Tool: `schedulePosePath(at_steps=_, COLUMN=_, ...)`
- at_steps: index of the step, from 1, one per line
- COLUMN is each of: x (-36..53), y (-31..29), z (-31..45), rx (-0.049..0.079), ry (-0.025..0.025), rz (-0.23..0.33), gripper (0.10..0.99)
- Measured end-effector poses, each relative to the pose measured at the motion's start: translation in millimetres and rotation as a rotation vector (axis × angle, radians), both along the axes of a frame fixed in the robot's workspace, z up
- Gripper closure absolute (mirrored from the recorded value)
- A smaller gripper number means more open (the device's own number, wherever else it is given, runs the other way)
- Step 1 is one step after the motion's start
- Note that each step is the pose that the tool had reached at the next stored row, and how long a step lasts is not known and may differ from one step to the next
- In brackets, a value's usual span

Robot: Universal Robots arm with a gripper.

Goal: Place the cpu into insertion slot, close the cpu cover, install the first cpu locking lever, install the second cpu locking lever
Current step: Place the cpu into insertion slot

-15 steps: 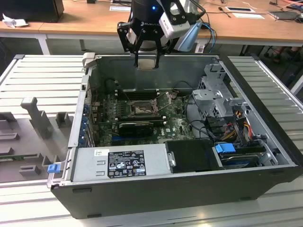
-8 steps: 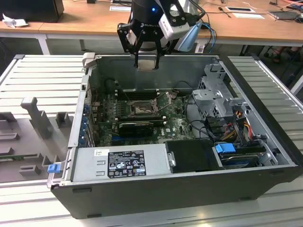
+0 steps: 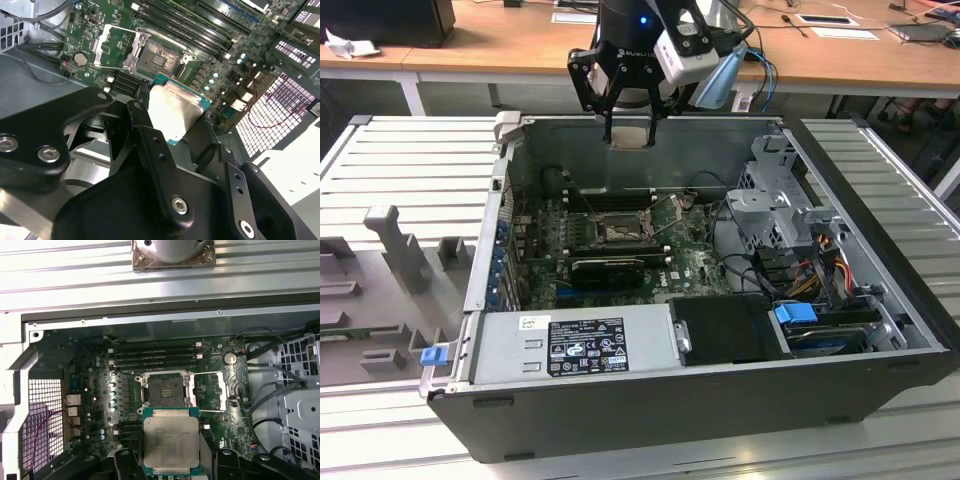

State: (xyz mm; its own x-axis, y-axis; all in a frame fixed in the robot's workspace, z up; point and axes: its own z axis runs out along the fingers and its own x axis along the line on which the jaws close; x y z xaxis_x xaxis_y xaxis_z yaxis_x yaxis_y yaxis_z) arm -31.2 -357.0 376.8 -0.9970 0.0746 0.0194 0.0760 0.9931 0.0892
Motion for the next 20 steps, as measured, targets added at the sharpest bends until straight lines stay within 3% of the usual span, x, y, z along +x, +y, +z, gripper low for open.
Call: schedulePosePath(at_steps=20, x=0.0, y=0.0, z=-0.4, rx=0.0, ry=0.0, rz=-0.076, gripper=0.545)
